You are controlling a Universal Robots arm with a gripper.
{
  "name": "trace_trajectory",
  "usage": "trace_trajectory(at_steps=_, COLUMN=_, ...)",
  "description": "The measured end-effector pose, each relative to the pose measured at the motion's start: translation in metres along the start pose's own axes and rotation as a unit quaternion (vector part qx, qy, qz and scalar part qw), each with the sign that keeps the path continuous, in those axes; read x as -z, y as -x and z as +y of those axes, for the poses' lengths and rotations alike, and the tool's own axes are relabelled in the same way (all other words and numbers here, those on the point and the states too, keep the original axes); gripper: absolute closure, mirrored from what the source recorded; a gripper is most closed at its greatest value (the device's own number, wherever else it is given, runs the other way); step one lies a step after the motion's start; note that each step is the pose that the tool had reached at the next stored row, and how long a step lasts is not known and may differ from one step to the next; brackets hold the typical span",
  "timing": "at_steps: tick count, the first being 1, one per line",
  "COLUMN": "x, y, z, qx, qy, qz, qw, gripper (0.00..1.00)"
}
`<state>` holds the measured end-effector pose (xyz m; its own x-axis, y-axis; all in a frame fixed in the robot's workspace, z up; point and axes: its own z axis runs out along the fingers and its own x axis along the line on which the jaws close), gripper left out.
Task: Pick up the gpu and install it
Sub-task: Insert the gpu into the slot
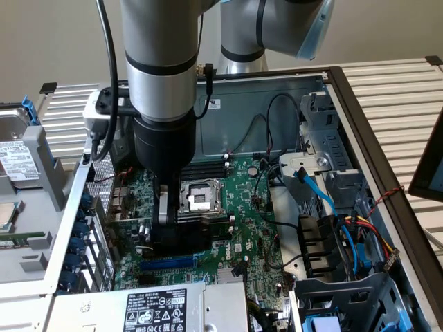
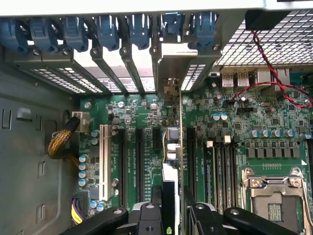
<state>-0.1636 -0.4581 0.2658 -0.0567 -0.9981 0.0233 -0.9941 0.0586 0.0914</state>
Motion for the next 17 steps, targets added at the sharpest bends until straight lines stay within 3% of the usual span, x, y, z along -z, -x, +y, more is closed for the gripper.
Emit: trace_trajectory(at_steps=17, x=-0.0031, y=-0.0007, z=0.0027, qx=0.000, qy=0.0000, qz=-0.0001, qw=1.0000, gripper=0.73)
